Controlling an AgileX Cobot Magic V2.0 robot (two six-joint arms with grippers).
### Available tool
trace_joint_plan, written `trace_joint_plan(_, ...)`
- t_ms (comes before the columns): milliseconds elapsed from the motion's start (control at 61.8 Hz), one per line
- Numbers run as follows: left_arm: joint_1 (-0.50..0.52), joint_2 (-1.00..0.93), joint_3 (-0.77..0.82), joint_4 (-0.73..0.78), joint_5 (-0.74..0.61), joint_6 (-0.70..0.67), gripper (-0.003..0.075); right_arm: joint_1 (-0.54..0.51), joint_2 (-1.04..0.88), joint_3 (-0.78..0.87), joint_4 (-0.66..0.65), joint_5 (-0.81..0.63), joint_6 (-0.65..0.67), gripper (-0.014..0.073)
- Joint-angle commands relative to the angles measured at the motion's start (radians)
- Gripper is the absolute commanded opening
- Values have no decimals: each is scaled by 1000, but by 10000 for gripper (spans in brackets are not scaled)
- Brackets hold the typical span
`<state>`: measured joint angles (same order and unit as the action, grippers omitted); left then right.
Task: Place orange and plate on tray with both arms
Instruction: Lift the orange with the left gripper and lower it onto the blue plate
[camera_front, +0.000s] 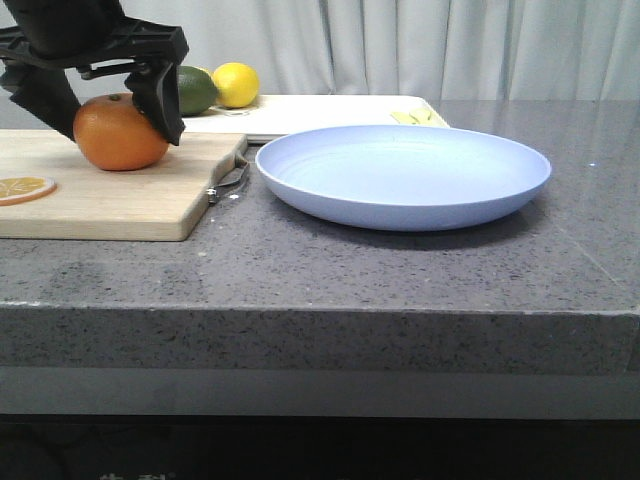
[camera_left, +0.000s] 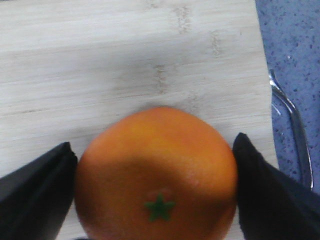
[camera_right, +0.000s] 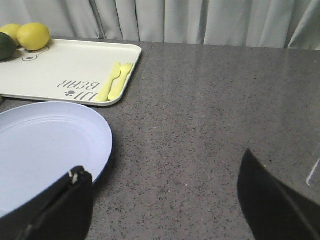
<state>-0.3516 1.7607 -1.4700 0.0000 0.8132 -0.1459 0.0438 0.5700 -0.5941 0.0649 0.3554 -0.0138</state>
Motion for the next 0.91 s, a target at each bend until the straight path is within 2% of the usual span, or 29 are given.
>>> trace_joint_plan(0, -8, -46, -33, -8, -32, 2, 461, -3, 3, -38, 3, -84, -10, 603)
trace_joint_plan(113, -8, -46, -33, -8, -38, 2, 329, -3, 3, -38, 3, -84, -10, 603)
trace_joint_plan(227, -8, -48, -50, -6, -31, 2, 262, -3, 3, -38, 3, -84, -10, 603)
trace_joint_plan(388, -31, -50, -135, -11, 13, 2, 259, -3, 3, -38, 3, -84, -10, 603)
trace_joint_plan(582, -131, -48, -231, -11, 26, 4, 259, -3, 3, -38, 3, -84, -10, 603)
trace_joint_plan(890, -300, 7, -247, -11, -119, 6, 259, -3, 3, -38, 3, -83, -10, 603)
